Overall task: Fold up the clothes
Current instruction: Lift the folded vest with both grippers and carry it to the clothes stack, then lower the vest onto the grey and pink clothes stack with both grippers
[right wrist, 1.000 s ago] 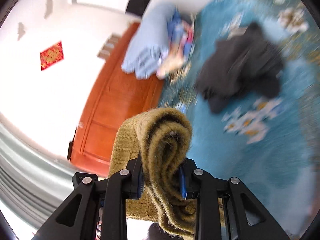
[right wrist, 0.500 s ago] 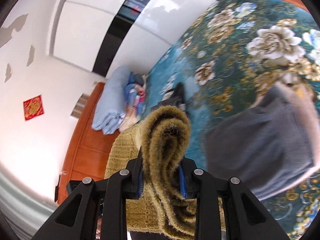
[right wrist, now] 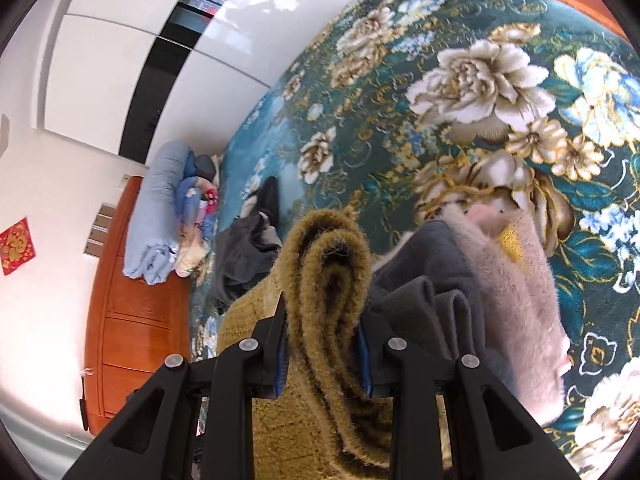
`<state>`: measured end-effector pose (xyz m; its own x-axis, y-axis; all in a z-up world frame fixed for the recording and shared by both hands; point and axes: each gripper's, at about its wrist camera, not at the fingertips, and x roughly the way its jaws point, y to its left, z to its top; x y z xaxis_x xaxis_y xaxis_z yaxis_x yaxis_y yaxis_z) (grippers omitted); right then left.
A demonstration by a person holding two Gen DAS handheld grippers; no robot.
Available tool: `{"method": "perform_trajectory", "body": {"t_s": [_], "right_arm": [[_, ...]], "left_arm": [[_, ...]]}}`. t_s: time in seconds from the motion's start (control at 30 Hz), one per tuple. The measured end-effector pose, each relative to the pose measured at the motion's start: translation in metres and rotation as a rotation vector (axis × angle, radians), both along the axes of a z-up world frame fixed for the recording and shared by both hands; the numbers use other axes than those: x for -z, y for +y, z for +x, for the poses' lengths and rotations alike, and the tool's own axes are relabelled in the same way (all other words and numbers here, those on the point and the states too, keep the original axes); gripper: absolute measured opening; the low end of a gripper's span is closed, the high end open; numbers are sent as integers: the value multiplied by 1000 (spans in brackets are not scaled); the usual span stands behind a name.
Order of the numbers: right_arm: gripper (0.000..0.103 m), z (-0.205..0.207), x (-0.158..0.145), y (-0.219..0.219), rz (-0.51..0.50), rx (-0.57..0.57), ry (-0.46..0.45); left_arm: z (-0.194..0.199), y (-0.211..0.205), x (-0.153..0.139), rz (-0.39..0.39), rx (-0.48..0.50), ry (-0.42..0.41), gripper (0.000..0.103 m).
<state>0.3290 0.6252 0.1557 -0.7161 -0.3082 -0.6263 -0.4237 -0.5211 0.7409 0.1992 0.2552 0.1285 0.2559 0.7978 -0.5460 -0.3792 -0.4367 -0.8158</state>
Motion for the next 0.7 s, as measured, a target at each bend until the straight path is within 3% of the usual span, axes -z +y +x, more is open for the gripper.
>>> {"method": "perform_trajectory", "body": {"t_s": [0.13,0.37,0.53,0.7], "right_arm": [[29,0,22,14,-40,38,9],[29,-1,43,27,-40,60,-42],[35,-3,43,32,-62,56,-62],[40,11,15,43,12,88,-75]], "left_arm": [[-5,-11,19,-4,-22,-50,32],[12,-14,30,-53,-10,-43,37],[12,-20,13,-71,-9,-4,41],[11,-18,-22,-86,-30,121,50]]}}
